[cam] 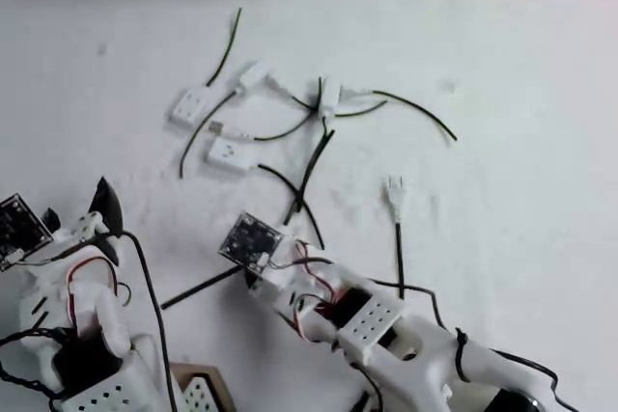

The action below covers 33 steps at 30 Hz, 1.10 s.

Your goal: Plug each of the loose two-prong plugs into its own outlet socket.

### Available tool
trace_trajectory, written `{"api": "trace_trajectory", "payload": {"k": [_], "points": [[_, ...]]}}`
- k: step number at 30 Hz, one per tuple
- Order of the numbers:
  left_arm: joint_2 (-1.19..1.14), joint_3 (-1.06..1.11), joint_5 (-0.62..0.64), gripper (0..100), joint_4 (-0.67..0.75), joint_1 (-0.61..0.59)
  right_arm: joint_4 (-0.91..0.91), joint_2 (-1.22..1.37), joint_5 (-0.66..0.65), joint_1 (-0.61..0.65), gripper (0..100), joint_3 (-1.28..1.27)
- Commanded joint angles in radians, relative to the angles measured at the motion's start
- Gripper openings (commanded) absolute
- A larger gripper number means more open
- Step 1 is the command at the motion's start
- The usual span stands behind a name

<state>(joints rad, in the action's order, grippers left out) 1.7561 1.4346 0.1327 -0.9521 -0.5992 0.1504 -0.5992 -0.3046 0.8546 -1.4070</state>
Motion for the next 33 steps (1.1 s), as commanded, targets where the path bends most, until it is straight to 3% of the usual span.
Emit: {"api": "trace_trajectory", "payload": {"k": [1, 18, 23, 25, 29, 33], "points": [[0.008, -0.005, 0.002, 28, 0.025, -0.005, 0.068, 0.012, -0.006, -0.024, 1.7, 0.025], [0.008, -0.005, 0.002, 28, 0.025, -0.005, 0.077, -0.016, -0.005, -0.021, 2.5, 0.054], [0.008, -0.005, 0.002, 28, 0.025, -0.005, 0.079, -0.061, -0.005, -0.019, 16.4, 0.055], [0.008, -0.005, 0.002, 28, 0.025, -0.005, 0.101, -0.077, -0.005, -0.019, 14.9, 0.058], [0.008, -0.005, 0.002, 28, 0.025, -0.005, 0.099, -0.11, -0.005, -0.018, 0.6, 0.074], [0.008, -0.003, 0.002, 28, 0.025, -0.005, 0.107, -0.179, -0.005, -0.005, 1.6, 0.107]]}}
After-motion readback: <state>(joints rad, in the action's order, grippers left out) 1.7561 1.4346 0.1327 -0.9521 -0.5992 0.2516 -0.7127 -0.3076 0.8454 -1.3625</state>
